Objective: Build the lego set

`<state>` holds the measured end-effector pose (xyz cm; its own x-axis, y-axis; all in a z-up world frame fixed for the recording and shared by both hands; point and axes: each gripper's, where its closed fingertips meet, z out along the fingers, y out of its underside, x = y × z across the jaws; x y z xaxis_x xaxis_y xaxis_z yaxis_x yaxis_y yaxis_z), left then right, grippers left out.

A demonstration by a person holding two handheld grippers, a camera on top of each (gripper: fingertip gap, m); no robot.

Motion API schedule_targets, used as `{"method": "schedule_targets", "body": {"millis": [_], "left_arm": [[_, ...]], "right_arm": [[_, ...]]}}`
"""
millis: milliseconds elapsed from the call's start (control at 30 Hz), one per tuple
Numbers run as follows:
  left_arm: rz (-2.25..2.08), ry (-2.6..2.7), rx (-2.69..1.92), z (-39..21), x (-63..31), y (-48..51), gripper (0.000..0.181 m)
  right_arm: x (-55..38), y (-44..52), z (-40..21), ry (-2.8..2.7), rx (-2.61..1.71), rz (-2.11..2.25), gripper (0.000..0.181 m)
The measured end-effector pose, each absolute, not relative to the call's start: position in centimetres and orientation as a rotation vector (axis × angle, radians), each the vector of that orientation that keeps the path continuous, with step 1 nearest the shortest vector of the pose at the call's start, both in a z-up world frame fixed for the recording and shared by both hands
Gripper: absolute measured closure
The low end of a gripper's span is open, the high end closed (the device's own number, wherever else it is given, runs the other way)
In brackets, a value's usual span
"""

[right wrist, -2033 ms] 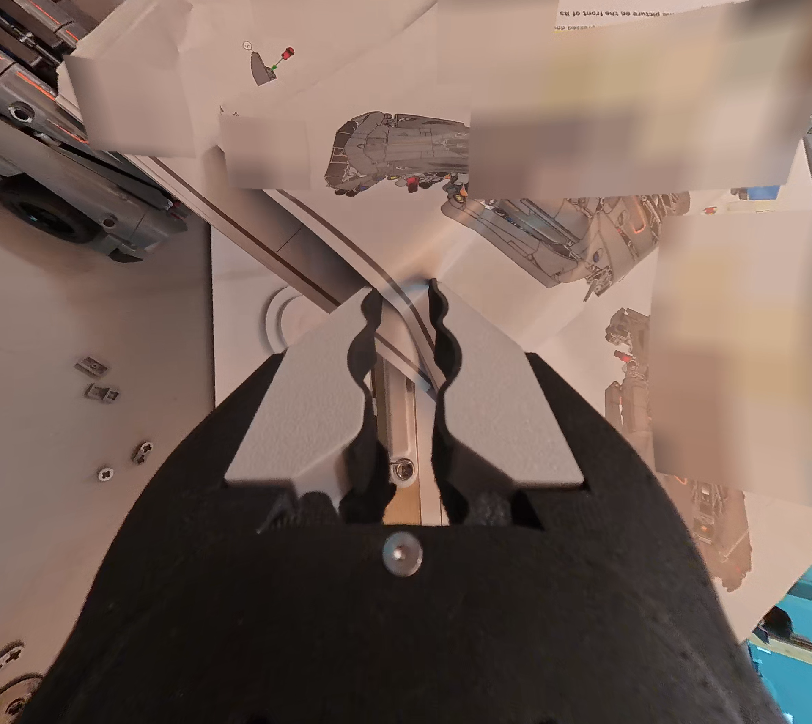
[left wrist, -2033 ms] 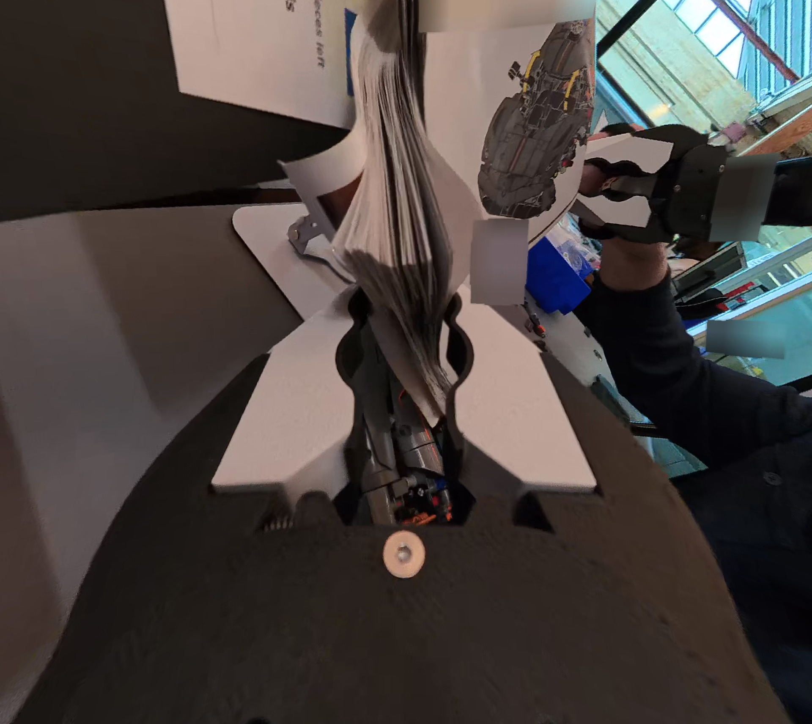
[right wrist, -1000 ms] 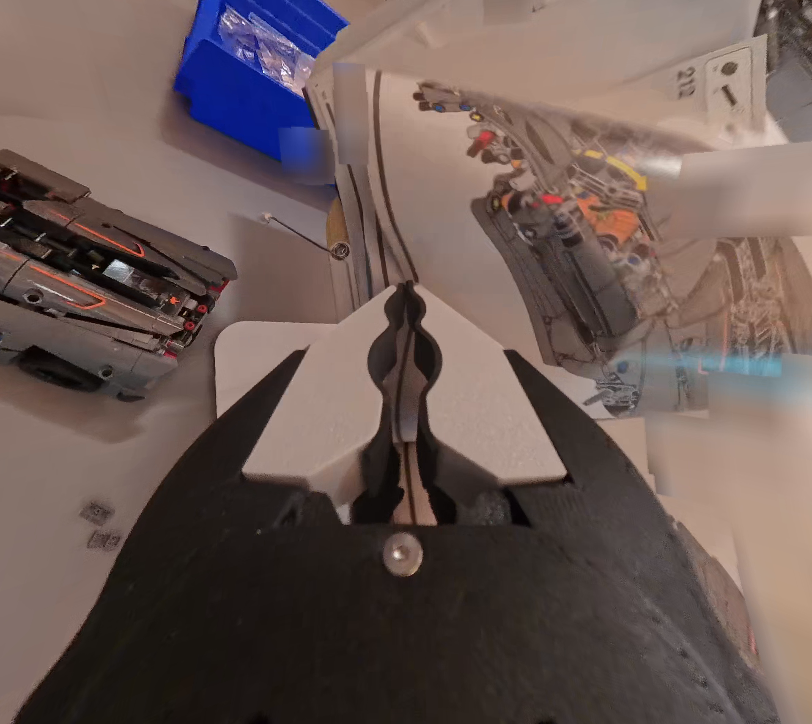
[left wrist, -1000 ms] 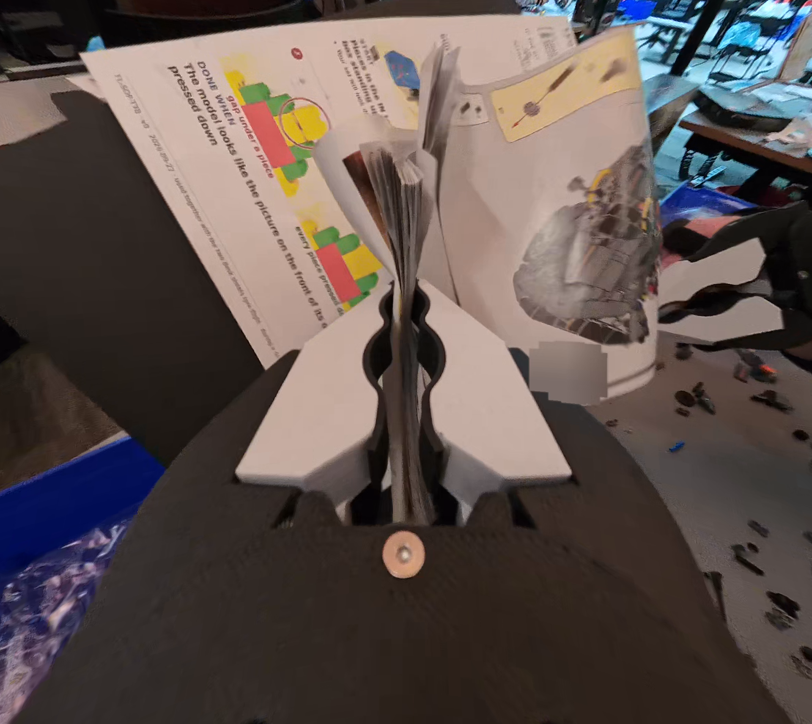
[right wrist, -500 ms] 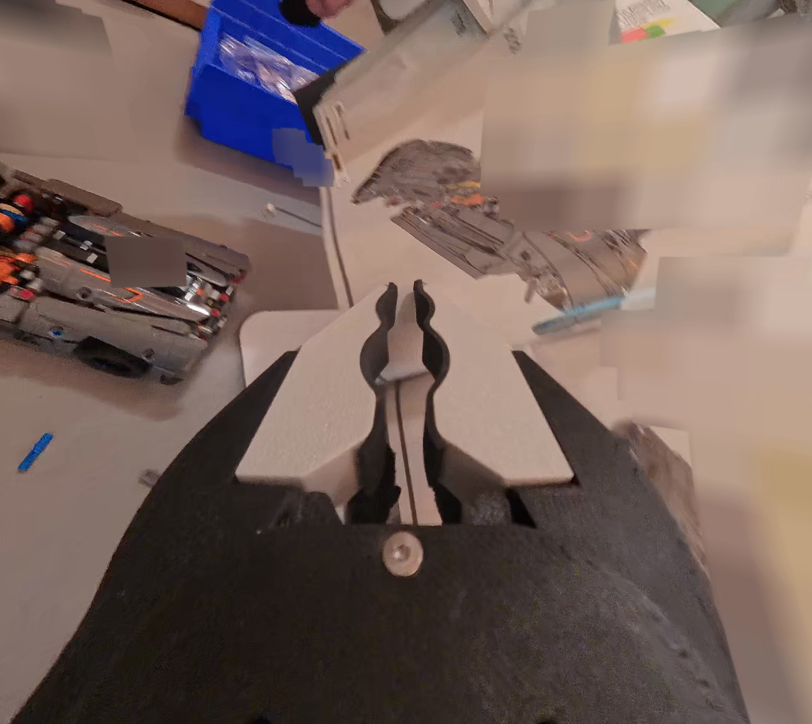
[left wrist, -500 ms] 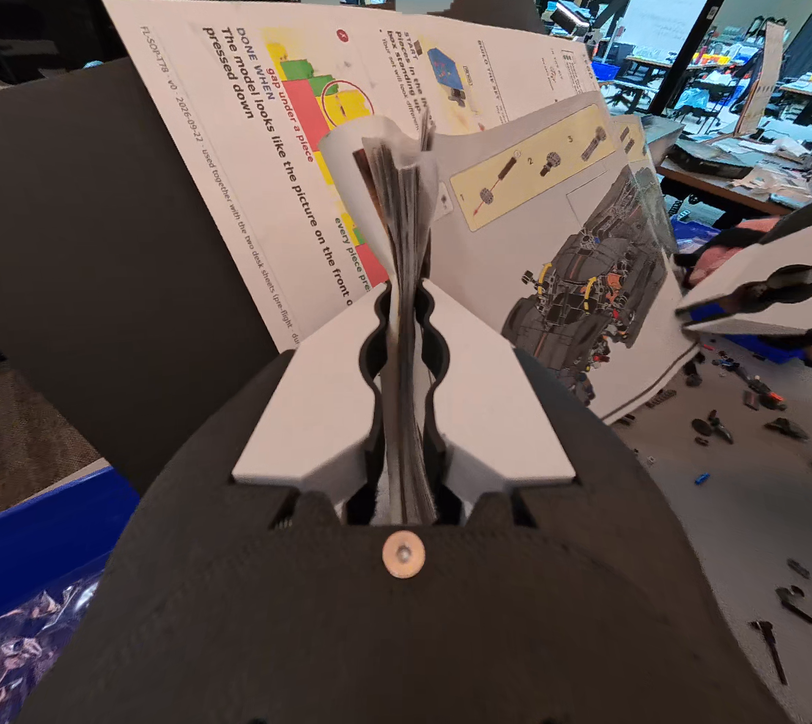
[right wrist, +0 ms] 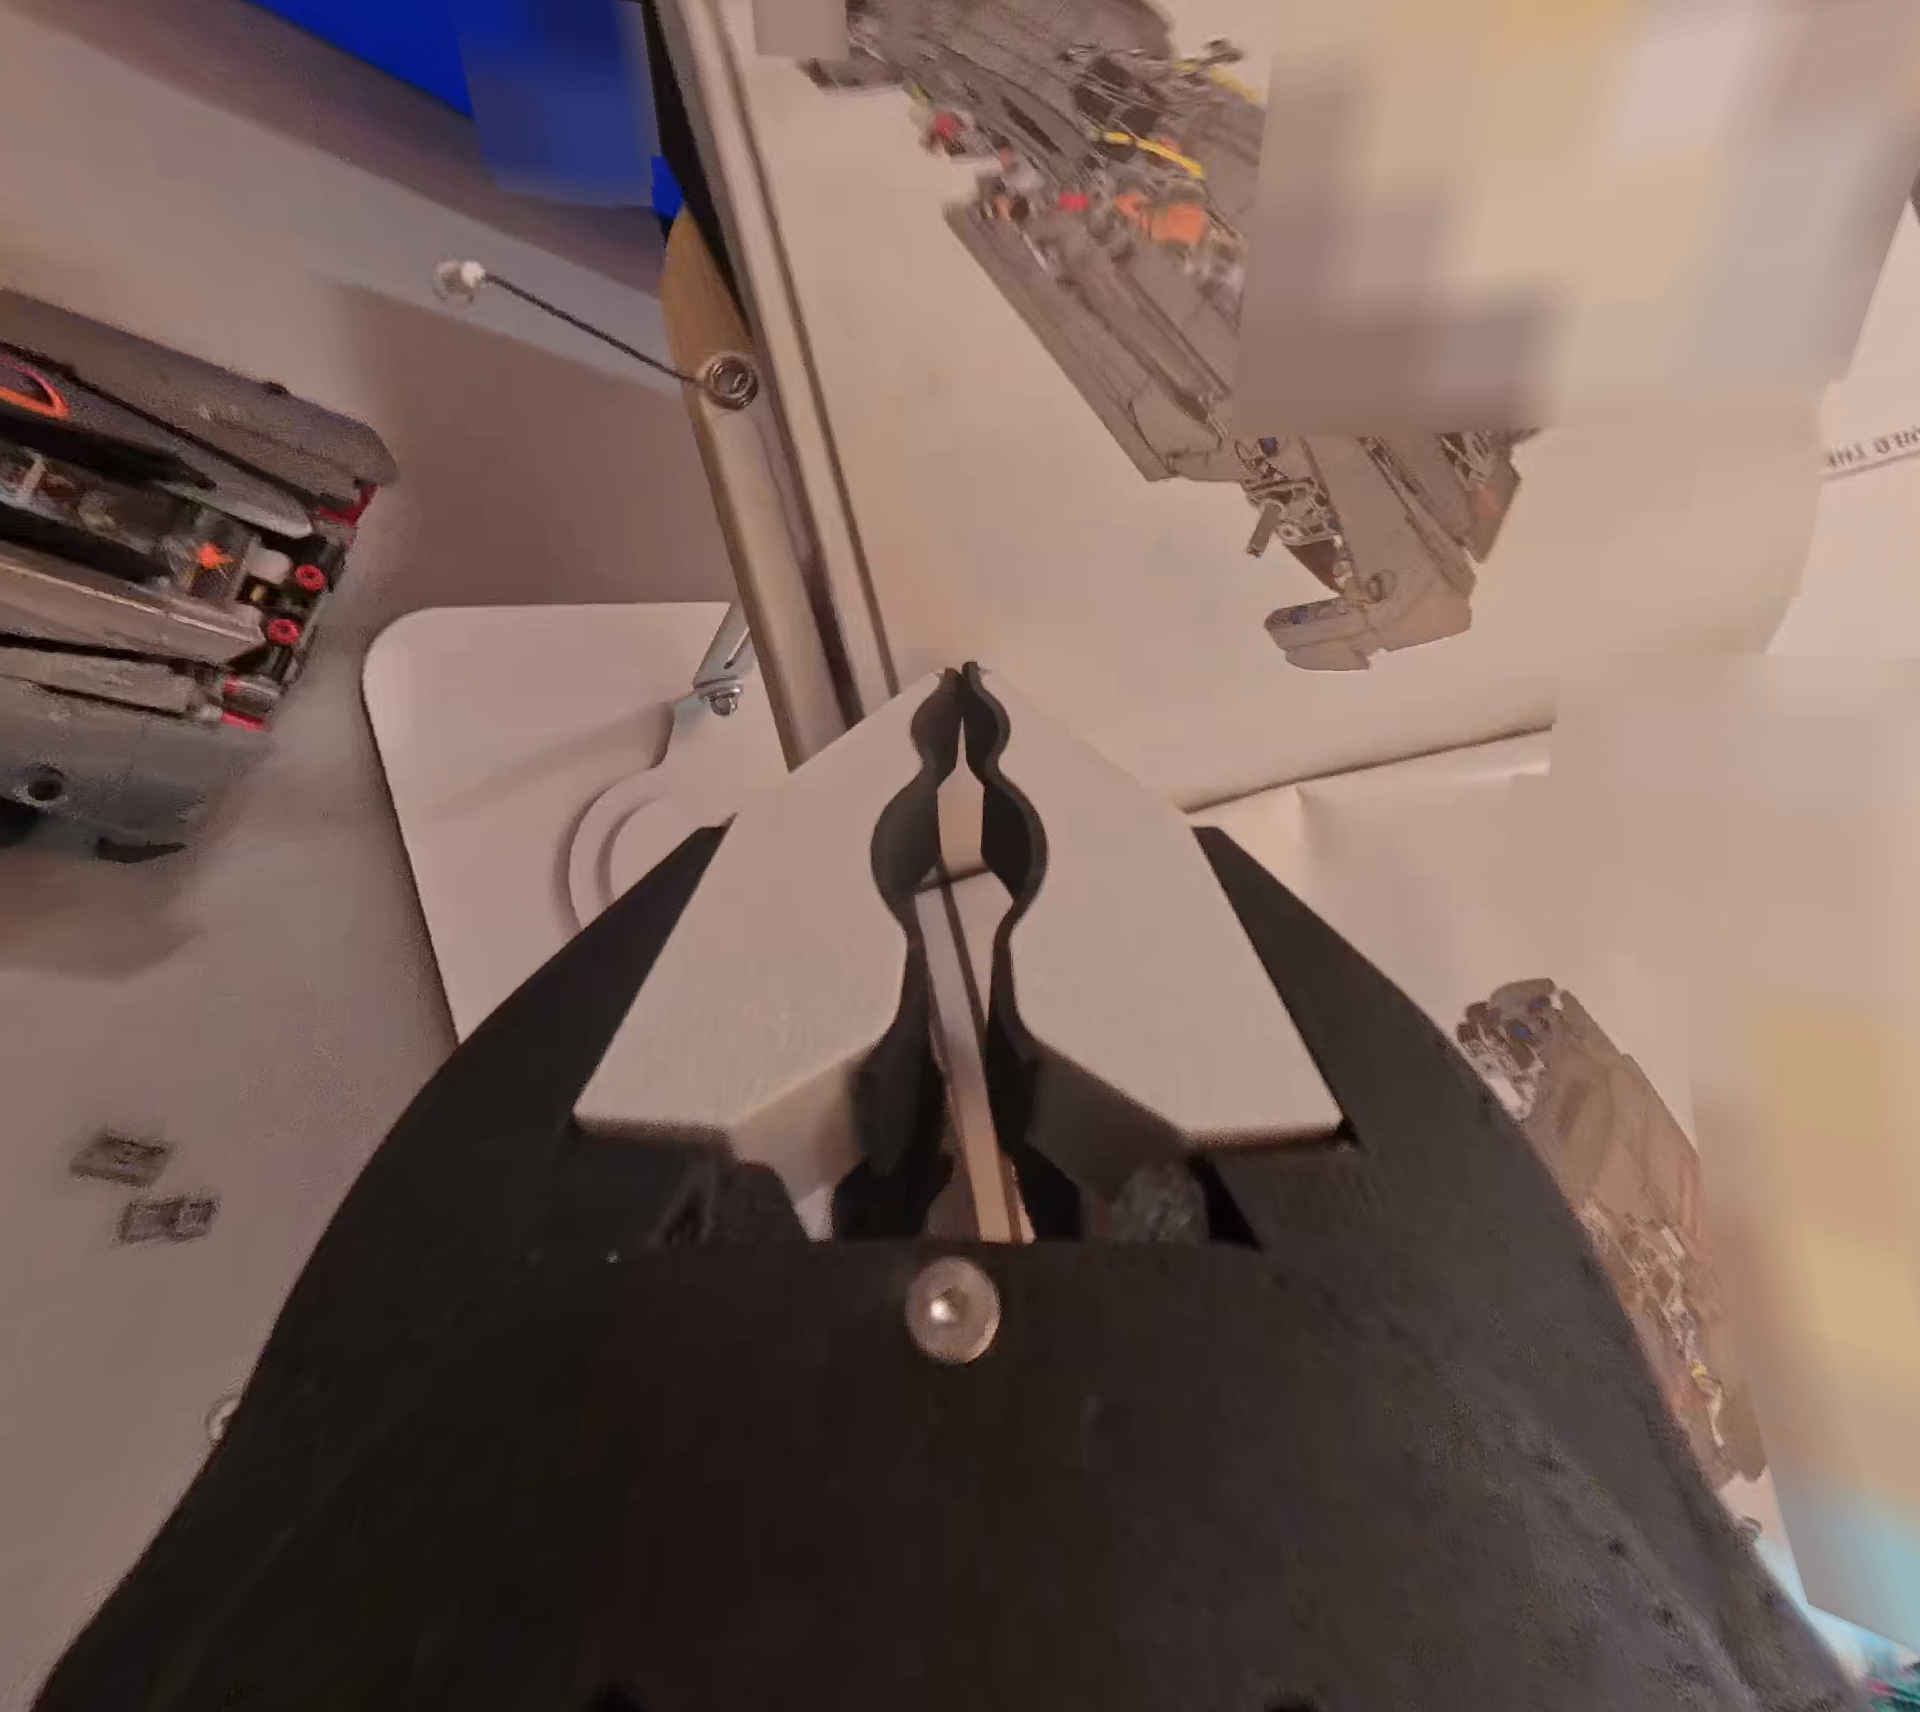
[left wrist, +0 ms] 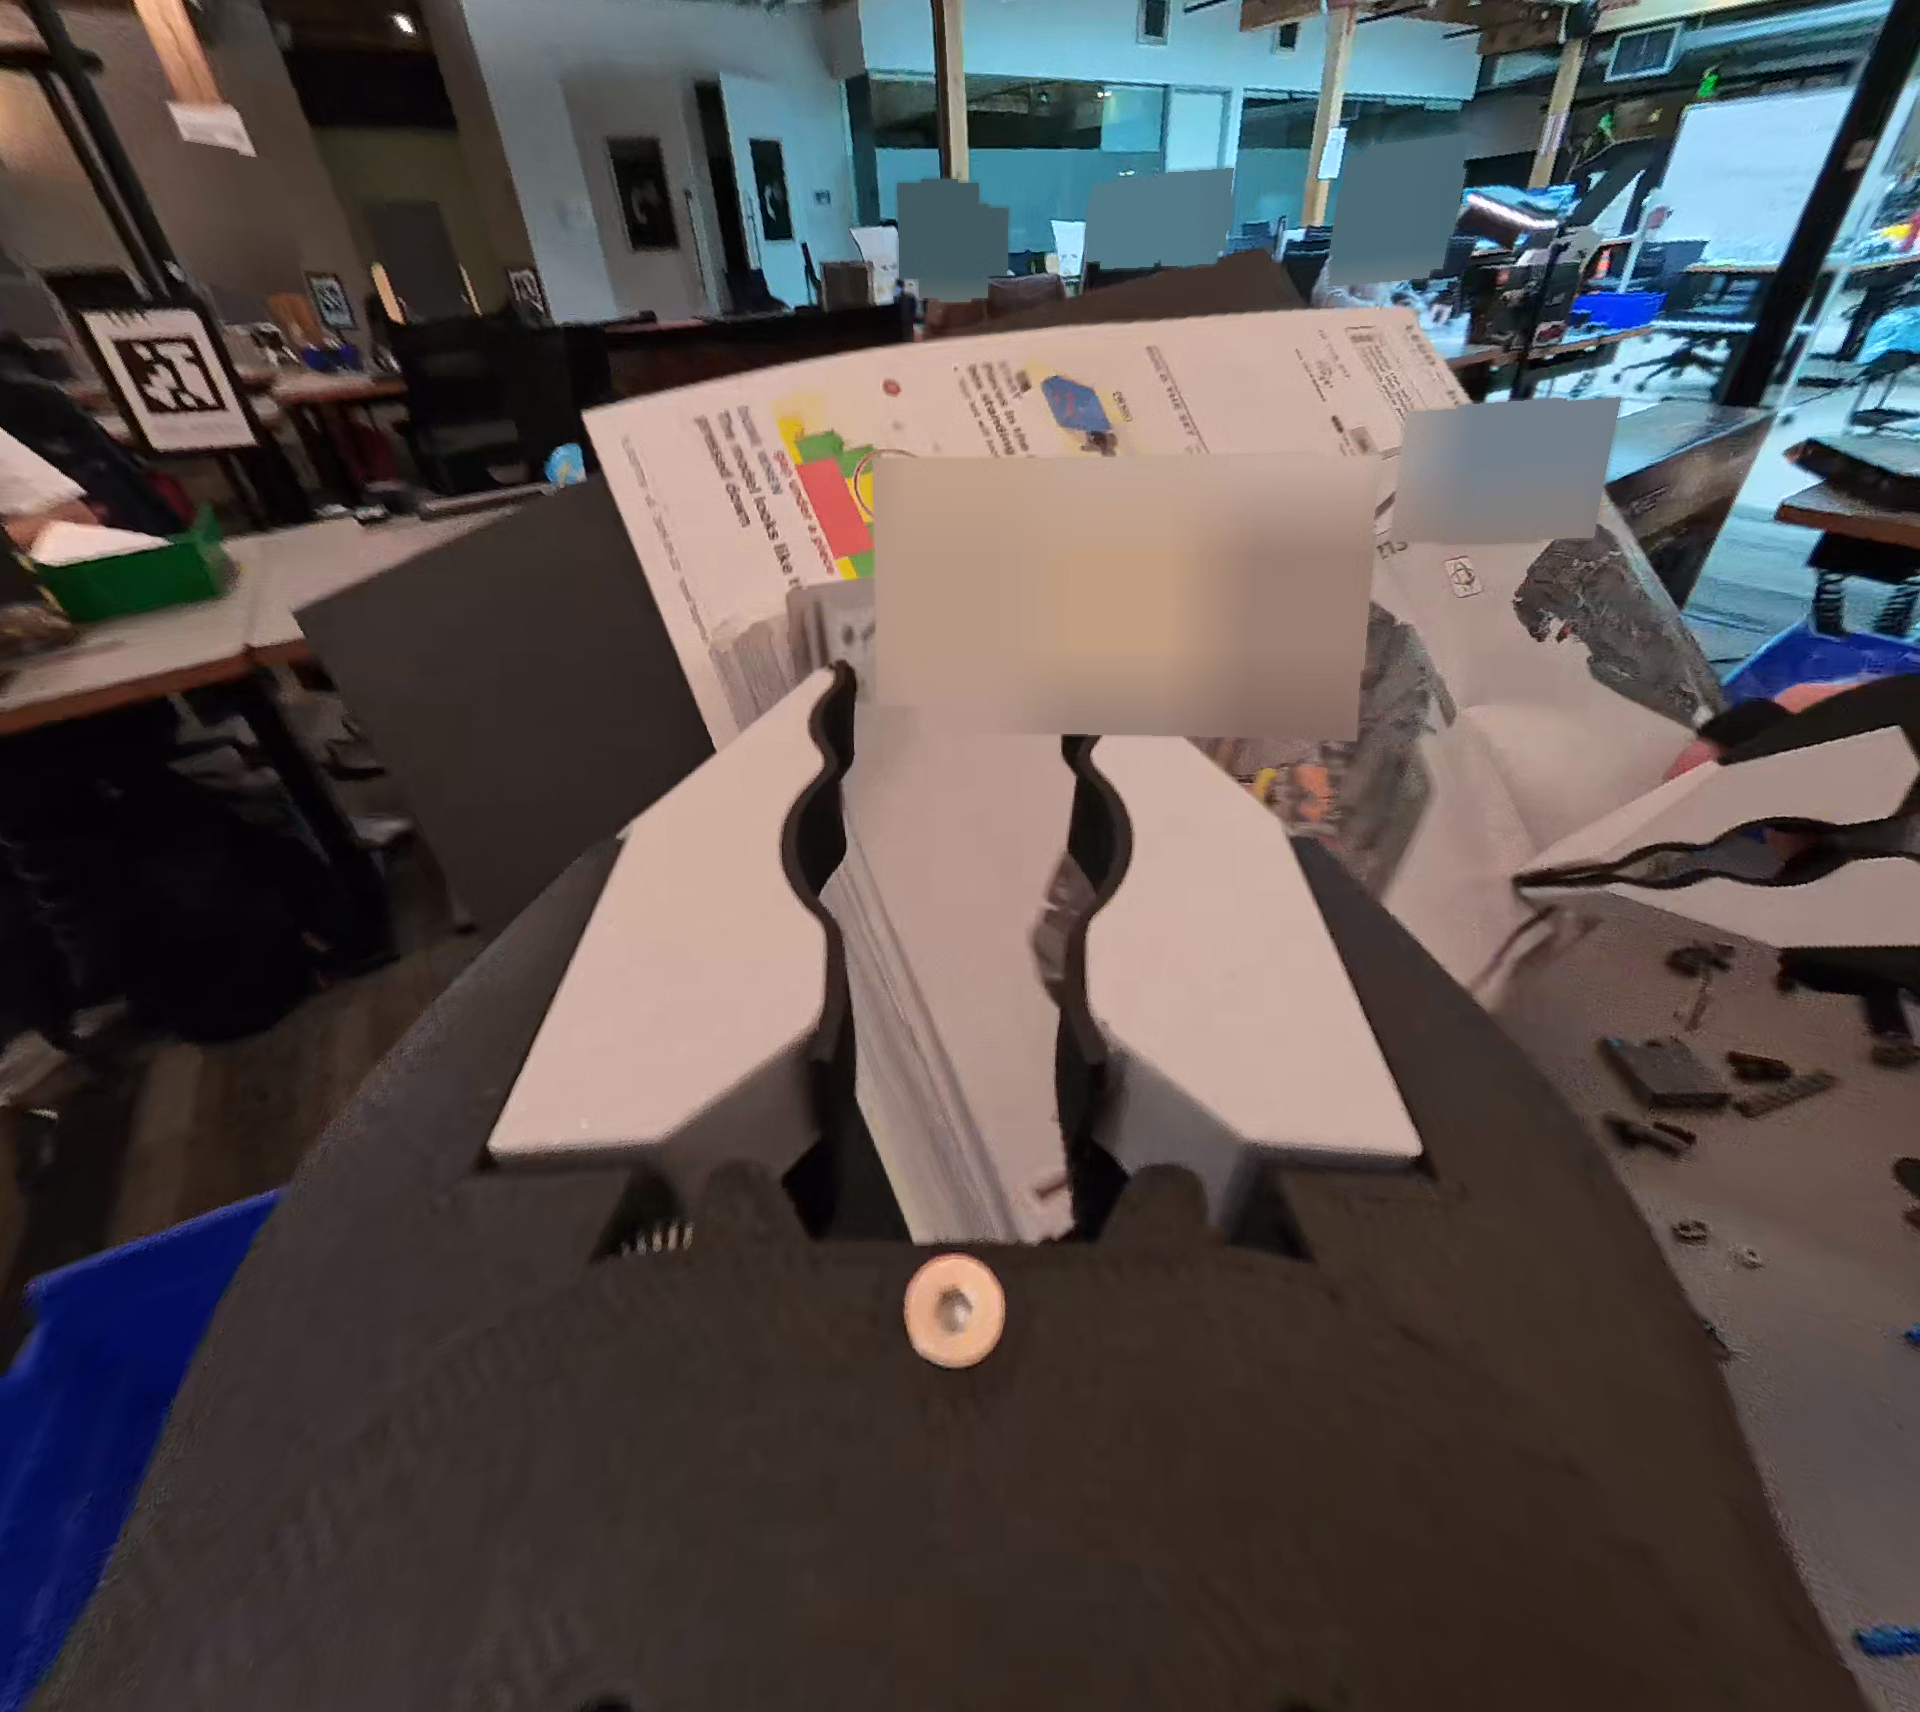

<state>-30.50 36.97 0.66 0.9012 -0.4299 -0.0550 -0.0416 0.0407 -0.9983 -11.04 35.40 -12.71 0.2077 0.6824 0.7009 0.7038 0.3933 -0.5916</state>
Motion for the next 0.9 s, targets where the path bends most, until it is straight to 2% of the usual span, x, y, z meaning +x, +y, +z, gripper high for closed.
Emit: {"method": "schedule_targets", "body": {"millis": [133, 300, 500, 633, 900], "left_arm": [[-0.343, 0.569, -1.511, 0.1, -25.6, 34.4, 0.149], [-0.284, 0.815, -1.642, -5.7, -18.4, 35.6, 0.165], [-0.180, 0.864, -1.770, -10.5, -16.6, 37.8, 0.181], [-0.222, 0.822, -1.832, -12.2, -17.2, 38.1, 0.181], [-0.298, 0.791, -1.818, -11.7, -17.9, 36.8, 0.181]], "right_arm": [[-11.7, 35.5, -13.9, -1.514, -1.313, -0.077, 0.181], [-11.3, 34.9, -13.5, -1.509, -1.322, -0.063, 0.181], [-6.1, 35.7, -12.9, -1.442, -1.407, -0.103, 0.174], [-3.1, 37.2, -13.5, -1.383, -1.432, -0.130, 0.181], [-1.7, 38.3, -14.2, -1.318, -1.475, -0.068, 0.181]]}}
